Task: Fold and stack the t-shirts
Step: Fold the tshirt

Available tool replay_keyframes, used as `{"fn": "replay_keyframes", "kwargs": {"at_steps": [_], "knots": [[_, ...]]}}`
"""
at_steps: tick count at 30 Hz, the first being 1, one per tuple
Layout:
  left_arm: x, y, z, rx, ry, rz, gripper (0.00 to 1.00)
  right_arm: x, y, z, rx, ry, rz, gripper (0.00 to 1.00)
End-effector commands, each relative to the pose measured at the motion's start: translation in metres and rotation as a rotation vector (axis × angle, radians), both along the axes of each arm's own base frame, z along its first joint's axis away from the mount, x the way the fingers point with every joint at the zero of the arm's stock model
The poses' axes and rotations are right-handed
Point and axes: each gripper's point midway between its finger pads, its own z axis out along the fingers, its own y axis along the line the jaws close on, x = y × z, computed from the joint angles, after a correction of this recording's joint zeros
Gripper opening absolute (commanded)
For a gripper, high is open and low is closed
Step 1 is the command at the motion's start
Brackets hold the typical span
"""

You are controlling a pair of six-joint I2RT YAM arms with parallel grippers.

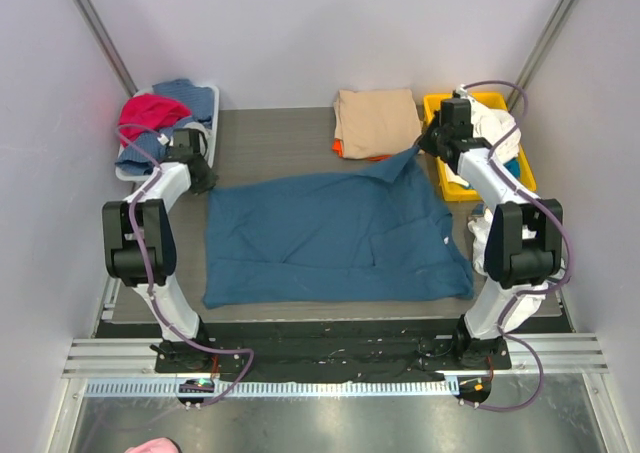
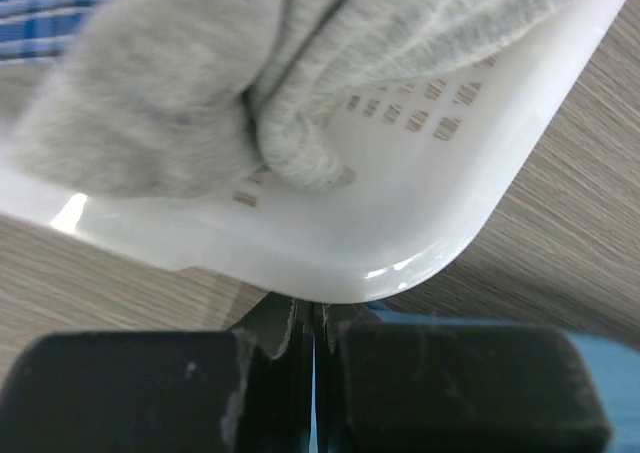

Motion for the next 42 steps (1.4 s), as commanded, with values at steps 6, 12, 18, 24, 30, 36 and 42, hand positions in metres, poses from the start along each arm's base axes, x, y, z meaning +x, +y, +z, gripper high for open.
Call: {"fn": "replay_keyframes", "kwargs": {"at_steps": [6, 12, 18, 24, 30, 36, 42], "knots": [[0.026, -0.002, 0.020, -0.035, -0.109, -0.018, 0.00, -0.056, -0.004, 0.009, 0.047, -0.006, -0.018, 0.01], [0.002, -0.004, 0.039, -0.043, -0.144, -0.004, 0.00, -0.095, -0.013, 0.009, 0.027, 0.013, -0.051, 0.01], [-0.036, -0.007, 0.056, -0.055, -0.178, 0.011, 0.00, -0.123, -0.027, -0.002, -0.011, 0.067, -0.105, 0.01], [-0.067, -0.004, 0.054, -0.035, -0.169, 0.030, 0.00, -0.135, -0.032, -0.015, -0.030, 0.118, -0.131, 0.01], [-0.093, -0.005, 0.041, -0.054, -0.143, 0.073, 0.00, -0.147, -0.035, -0.017, -0.029, 0.134, -0.147, 0.01], [-0.118, 0.001, 0.023, -0.045, -0.126, 0.134, 0.00, -0.162, -0.034, -0.015, -0.024, 0.150, -0.139, 0.01], [-0.126, 0.003, 0.021, -0.039, -0.123, 0.151, 0.00, -0.177, -0.032, -0.011, -0.008, 0.159, -0.123, 0.01]]}}
